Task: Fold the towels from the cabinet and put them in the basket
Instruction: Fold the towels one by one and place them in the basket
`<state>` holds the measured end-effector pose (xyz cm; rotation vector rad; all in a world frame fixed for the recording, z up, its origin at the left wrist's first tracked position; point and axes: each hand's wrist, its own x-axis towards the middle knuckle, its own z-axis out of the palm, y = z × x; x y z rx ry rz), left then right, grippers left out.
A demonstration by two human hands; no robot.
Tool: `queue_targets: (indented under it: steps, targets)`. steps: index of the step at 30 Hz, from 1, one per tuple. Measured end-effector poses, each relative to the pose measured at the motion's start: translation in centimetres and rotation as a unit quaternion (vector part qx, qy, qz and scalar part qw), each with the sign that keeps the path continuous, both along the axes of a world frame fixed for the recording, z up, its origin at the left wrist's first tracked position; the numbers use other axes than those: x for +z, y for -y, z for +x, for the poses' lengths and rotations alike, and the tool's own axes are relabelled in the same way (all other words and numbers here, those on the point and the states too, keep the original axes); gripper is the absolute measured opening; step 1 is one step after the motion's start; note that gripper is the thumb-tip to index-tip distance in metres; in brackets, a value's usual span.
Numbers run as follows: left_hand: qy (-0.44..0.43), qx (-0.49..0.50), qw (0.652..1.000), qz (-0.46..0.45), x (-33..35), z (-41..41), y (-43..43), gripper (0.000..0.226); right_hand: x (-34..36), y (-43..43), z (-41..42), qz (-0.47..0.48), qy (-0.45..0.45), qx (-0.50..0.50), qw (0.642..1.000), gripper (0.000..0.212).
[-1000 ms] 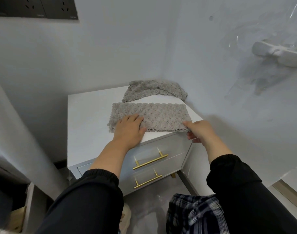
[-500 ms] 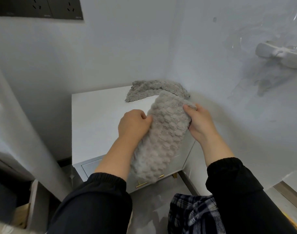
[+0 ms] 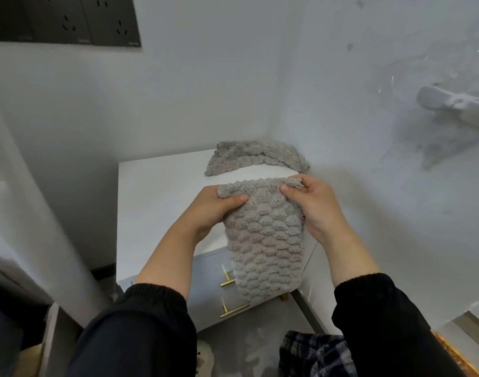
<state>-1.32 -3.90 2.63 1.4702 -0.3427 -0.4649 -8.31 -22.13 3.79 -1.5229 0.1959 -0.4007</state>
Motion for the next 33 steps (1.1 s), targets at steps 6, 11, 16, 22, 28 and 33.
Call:
queue_targets:
  steps: [6,11,16,22,28,33]
  targets:
    - [0.045,0.068,0.997,-0.015,0.4,-0.6,0.6,0.007,-0.3,-0.1,0.6,0.056,0.008,-0.020,0.998,0.014]
    - [0.058,0.133,0.989,-0.011,0.6,-0.5,0.3,0.009,-0.4,0.0,1.0,0.069,-0.073,0.048,0.994,0.015]
    - [0.058,0.080,0.994,0.038,1.0,0.2,-1.2,0.008,-0.6,0.4,1.4,0.000,-0.086,-0.001,0.996,0.003]
    - [0.058,0.074,0.987,0.128,0.8,0.9,-2.6,0.014,-1.4,1.1,1.6,-0.102,-0.106,-0.005,0.989,0.032]
    - [0.104,0.099,0.952,0.270,0.8,0.8,-2.2,0.027,-1.0,1.2,1.2,-0.182,-0.129,-0.041,0.974,0.054]
    - [-0.013,0.044,0.985,0.164,1.3,0.2,-2.1,0.013,-0.1,0.7,0.6,-0.016,-0.173,0.017,0.985,0.019]
